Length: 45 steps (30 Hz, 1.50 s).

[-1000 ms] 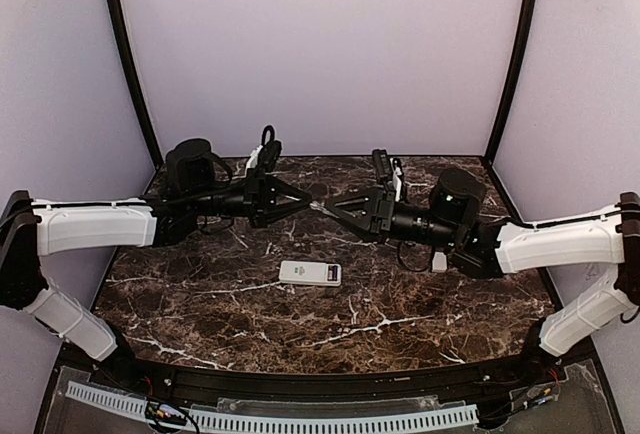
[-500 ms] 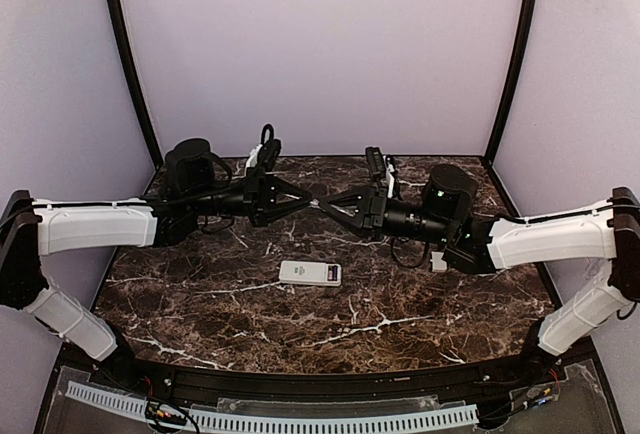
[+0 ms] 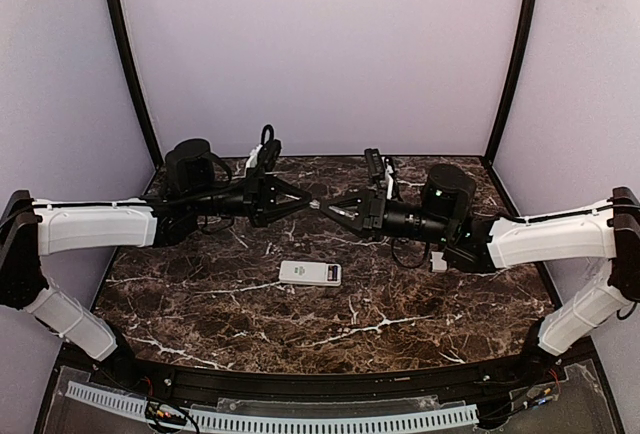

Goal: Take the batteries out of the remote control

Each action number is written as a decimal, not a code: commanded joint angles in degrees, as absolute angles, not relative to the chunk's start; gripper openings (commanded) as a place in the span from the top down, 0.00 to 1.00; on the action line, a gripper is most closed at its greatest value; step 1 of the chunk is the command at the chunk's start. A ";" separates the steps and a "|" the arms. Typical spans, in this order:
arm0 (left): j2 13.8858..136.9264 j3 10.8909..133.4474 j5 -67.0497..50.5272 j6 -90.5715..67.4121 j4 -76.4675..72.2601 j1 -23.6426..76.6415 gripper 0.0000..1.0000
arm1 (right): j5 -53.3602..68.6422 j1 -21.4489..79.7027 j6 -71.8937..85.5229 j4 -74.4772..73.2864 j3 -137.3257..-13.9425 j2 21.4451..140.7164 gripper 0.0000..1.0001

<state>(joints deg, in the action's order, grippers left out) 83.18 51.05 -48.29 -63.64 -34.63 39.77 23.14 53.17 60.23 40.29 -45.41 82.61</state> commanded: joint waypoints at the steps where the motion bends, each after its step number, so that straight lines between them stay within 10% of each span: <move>1: 83.39 49.79 -47.74 -62.13 -32.88 40.06 1.00 | 23.45 53.15 59.16 41.14 -47.81 82.04 0.93; 9: 82.85 50.13 -47.59 -60.79 -30.65 40.08 0.90 | 23.03 53.12 58.29 37.53 -47.47 80.91 1.00; 15: 80.88 52.55 -46.92 -52.98 -22.47 39.61 0.37 | 19.98 53.17 55.71 29.17 -46.10 76.78 1.00; 23: 76.04 54.45 -42.23 -38.36 -4.00 33.17 0.04 | 15.05 53.17 52.22 17.54 -43.72 69.06 1.00; 31: 75.48 61.72 -28.31 -15.29 21.09 32.43 0.02 | 10.31 53.12 49.05 4.80 -43.78 64.21 1.00; 45: 81.78 59.17 -24.47 14.86 23.16 32.66 0.11 | 7.81 53.17 40.89 -16.19 -48.99 62.53 1.00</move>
<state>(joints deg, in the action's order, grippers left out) 78.59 59.96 -25.43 3.07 20.40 32.40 9.74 53.17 44.36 -8.60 -45.74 63.20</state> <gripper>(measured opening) 0.902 0.117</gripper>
